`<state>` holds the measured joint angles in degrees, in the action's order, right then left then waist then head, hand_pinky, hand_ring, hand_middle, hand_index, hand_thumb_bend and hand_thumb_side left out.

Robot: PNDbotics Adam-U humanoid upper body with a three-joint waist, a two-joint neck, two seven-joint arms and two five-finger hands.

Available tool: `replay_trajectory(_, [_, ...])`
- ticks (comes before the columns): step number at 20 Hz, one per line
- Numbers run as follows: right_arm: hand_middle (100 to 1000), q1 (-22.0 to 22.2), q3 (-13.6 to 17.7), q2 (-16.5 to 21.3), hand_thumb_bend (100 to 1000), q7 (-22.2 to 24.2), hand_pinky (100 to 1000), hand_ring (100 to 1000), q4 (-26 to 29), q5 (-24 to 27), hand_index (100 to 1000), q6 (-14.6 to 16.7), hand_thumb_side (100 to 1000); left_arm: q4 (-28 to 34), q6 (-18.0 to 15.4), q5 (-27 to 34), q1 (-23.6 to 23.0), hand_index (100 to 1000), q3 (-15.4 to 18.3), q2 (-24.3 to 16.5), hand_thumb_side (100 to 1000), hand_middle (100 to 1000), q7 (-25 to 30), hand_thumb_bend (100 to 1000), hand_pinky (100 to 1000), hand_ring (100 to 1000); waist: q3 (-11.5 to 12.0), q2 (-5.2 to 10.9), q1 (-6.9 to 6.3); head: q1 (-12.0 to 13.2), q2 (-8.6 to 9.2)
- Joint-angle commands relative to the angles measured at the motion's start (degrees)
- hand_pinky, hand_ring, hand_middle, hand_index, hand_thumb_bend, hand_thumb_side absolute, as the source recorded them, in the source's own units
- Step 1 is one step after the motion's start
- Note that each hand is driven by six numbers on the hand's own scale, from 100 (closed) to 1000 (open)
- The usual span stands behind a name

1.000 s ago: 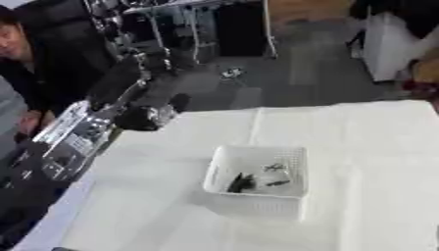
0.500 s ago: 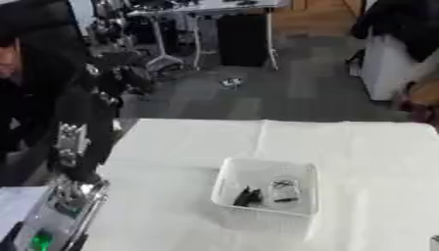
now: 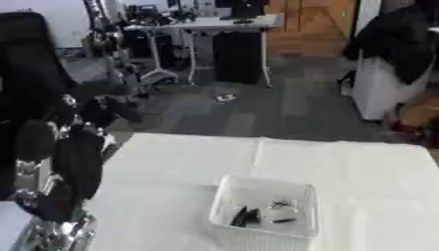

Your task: Pick up objects on the table and place them in the box.

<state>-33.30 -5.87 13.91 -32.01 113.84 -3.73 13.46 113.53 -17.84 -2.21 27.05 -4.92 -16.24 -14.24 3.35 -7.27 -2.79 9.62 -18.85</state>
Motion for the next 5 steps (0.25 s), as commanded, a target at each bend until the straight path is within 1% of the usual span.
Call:
replay_trajectory(1, [582, -0.64, 0.14, 0.48, 129, 0.08, 444, 537, 0.75, -0.15, 851, 0.11, 1000, 1.06, 0.50, 5.98, 0.26, 804, -0.84, -1.09, 1000, 648, 1.25, 248, 491, 505, -0.07, 0.66, -0.11, 0.47, 0.50])
replay_trajectory(3, [582, -0.68, 0.10, 0.43, 130, 0.12, 444, 537, 0.75, -0.11, 850, 0.16, 1000, 1.06, 0.40, 8.96, 0.19, 805, -0.71, -1.33, 1000, 649, 1.66, 249, 492, 506, -0.08, 0.71, -0.16, 0.55, 0.10])
replay_trajectory(5, [582, -0.69, -0.01, 0.42, 131, 0.24, 443, 537, 0.75, -0.02, 850, 0.15, 1000, 1.06, 0.53, 10.36, 0.11, 805, -0.62, -1.50, 1000, 651, 2.17, 246, 491, 505, -0.08, 0.77, -0.19, 0.71, -0.75])
